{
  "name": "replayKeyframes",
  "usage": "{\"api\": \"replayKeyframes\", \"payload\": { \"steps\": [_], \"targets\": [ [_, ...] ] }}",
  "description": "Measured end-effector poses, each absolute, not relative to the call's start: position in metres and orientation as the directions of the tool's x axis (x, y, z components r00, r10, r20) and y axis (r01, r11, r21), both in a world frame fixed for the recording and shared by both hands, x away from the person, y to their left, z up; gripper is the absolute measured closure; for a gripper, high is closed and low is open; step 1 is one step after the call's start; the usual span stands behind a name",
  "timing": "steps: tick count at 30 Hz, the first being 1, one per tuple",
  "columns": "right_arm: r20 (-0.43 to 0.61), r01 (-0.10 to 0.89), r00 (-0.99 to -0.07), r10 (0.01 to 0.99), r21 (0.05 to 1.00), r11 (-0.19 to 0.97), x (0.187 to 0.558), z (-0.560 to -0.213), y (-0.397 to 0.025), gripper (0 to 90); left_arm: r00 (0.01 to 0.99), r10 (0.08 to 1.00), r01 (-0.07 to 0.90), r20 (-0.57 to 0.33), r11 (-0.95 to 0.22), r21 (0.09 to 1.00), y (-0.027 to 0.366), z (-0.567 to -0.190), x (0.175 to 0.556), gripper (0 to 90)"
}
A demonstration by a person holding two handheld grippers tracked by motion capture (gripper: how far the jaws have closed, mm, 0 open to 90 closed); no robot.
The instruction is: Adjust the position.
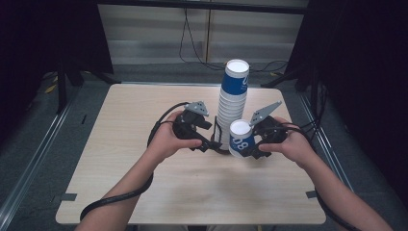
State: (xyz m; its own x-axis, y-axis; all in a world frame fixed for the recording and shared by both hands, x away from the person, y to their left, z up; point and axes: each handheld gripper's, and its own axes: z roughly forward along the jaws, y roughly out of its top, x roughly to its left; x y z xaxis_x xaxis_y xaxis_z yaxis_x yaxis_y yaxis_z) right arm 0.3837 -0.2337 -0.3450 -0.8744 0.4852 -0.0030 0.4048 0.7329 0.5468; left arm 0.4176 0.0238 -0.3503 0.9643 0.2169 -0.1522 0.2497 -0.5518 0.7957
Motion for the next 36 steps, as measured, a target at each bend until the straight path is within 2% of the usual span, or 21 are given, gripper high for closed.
{"api": "replayKeyframes", "payload": {
  "steps": [15, 36],
  "targets": [
    [0.001, 0.375, -0.906, 0.424, 0.470, 0.799, 0.384, -0.353, -0.217, 23.1, 0.966, 0.197, 0.250, -0.169, -0.537, 0.806, 0.019, -0.354, 0.416, 15.8],
    [0.007, 0.335, -0.930, 0.369, 0.437, 0.835, 0.386, -0.359, -0.195, 23.0, 0.969, 0.174, 0.243, -0.174, -0.561, 0.792, 0.006, -0.352, 0.416, 15.8]
  ]
}}
